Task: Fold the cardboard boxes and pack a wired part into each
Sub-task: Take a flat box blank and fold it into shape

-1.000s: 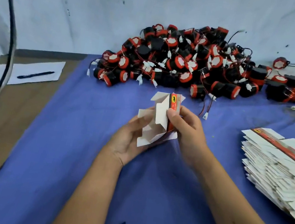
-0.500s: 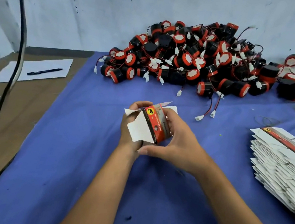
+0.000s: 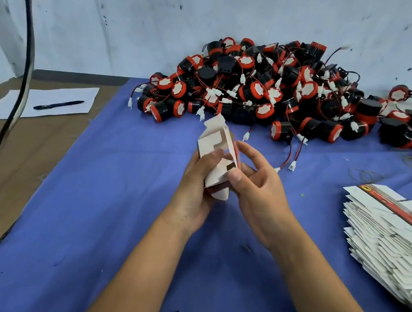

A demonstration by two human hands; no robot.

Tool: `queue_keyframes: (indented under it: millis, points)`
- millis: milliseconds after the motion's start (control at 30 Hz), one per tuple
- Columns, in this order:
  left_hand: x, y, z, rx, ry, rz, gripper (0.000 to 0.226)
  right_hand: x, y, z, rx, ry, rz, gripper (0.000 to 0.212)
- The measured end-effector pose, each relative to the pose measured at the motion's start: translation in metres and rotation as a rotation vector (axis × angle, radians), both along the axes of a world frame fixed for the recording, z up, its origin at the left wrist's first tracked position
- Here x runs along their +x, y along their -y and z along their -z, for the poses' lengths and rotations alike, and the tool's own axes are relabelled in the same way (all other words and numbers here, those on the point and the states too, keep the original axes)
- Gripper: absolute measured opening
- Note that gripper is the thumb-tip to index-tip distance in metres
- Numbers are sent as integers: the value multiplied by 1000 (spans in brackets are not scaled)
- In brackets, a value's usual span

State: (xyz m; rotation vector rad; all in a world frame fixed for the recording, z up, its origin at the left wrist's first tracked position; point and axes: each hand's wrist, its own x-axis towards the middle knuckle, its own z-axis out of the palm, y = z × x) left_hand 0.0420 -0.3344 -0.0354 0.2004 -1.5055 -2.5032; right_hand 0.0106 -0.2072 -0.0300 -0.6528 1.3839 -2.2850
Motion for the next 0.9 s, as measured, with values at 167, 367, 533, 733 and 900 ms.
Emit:
queue_keyframes:
  millis: [167, 367, 533, 733, 900]
  points:
    - [-2, -6, 0, -143, -74, -182, 29, 6, 9, 7, 95, -43, 143, 67]
    - [1, 1, -6, 14, -127, -39, 47, 2, 8, 13, 177, -193, 181, 45]
    - [3, 4, -7, -88, -109, -63, 44, 5, 12, 23, 306, -310, 231, 42]
    - [-1, -6, -1, -263, -141, -245, 21, 5, 9, 23, 266, -270, 83, 43]
    - [-4, 0, 5, -468, -162, -498, 8, 0, 6, 11, 122, -120, -54, 46]
